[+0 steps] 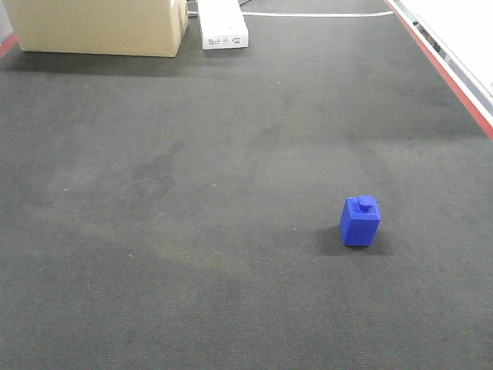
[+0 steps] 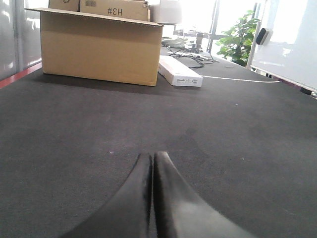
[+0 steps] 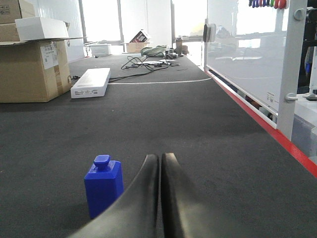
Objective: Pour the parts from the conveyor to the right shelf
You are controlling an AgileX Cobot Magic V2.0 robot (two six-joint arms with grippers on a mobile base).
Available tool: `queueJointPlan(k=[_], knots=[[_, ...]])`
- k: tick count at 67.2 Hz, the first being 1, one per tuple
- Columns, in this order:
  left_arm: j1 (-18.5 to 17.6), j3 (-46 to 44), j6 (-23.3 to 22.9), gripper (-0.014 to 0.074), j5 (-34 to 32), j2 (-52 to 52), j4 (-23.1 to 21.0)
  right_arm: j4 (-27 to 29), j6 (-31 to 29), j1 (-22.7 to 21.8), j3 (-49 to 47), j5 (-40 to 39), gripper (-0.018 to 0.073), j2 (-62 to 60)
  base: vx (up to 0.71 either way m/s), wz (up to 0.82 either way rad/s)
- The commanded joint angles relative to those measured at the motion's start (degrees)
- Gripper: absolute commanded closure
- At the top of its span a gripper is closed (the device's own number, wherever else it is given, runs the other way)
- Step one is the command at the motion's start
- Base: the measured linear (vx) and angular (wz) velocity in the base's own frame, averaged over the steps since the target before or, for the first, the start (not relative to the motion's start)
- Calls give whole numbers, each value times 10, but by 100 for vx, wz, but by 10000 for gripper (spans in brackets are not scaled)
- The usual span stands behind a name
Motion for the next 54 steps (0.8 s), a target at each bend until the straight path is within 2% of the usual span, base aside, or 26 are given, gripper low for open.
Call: queueJointPlan(k=[1, 54], knots=[[-2, 12, -3, 603, -43, -5, -5, -2, -2, 0, 10, -41, 568, -5, 0, 0], [-2, 12, -3, 603, -43, -5, -5, -2, -2, 0, 10, -41, 568, -5, 0, 0]])
